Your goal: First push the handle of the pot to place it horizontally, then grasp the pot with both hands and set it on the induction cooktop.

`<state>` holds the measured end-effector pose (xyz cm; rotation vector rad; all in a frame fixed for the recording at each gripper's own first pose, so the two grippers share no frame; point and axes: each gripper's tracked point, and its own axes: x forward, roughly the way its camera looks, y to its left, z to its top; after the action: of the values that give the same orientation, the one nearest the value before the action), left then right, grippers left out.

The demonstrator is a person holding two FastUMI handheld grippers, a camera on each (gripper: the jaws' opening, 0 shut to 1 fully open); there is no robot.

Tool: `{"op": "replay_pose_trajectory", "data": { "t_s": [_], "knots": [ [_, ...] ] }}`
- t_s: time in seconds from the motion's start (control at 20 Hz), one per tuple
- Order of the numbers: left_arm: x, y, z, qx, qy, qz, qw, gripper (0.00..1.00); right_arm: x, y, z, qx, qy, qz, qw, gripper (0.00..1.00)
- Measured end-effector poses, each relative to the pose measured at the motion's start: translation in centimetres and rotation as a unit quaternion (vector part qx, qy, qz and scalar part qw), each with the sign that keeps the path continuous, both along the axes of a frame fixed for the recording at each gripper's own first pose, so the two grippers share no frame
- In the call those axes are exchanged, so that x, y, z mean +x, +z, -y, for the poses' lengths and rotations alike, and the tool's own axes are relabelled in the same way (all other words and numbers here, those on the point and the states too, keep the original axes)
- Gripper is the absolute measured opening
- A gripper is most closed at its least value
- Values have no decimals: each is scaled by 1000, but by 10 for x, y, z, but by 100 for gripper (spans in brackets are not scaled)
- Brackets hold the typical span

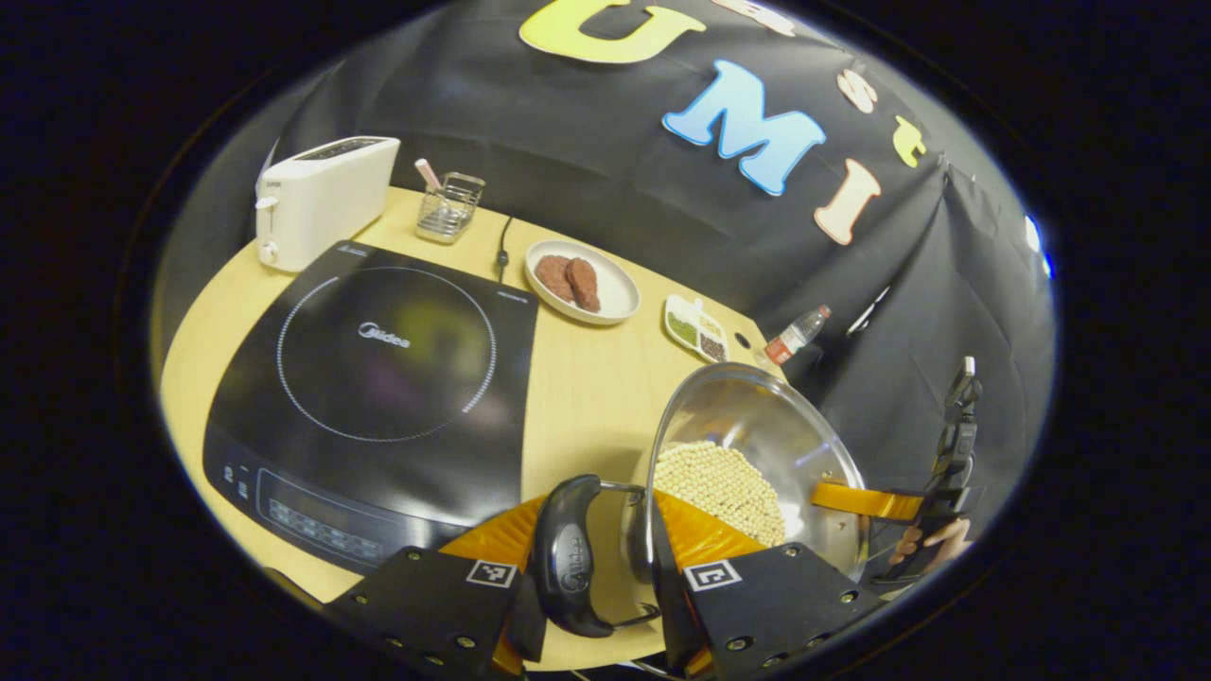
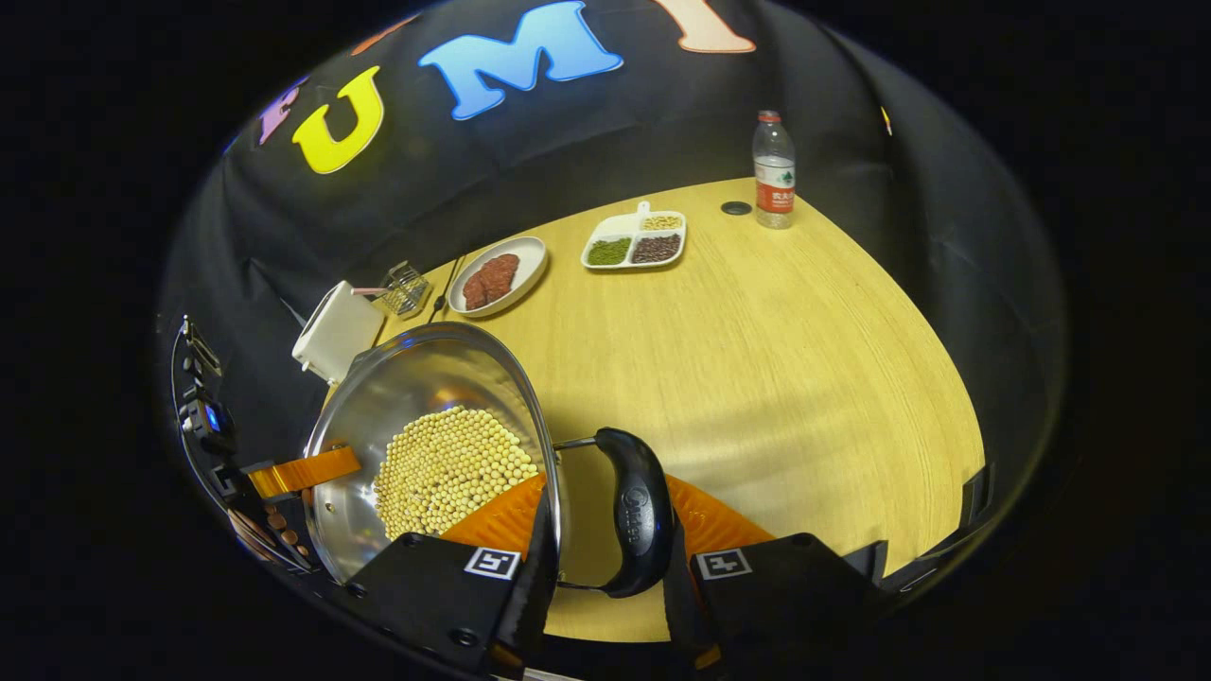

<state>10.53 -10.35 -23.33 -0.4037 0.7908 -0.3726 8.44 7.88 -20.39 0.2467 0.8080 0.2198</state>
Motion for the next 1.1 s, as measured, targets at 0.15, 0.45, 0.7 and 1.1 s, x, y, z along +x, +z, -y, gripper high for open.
{"op": "replay_pose_trajectory", "data": {
  "t_s": [0.15,0.45,0.7,1.1],
  "knots": [
    [8,1,-30,-1,8,3,1000,46,3,0,-29,3,5,-7,1000,53],
    [26,0,-92,-5,22,-1,1000,46,16,9,-89,-8,26,-1,1000,51],
    [49,1,-151,2,43,6,999,49,33,10,-147,5,45,-4,999,51],
    [100,-10,-217,13,58,19,998,49,72,1,-216,24,43,-6,999,50]
  ]
}}
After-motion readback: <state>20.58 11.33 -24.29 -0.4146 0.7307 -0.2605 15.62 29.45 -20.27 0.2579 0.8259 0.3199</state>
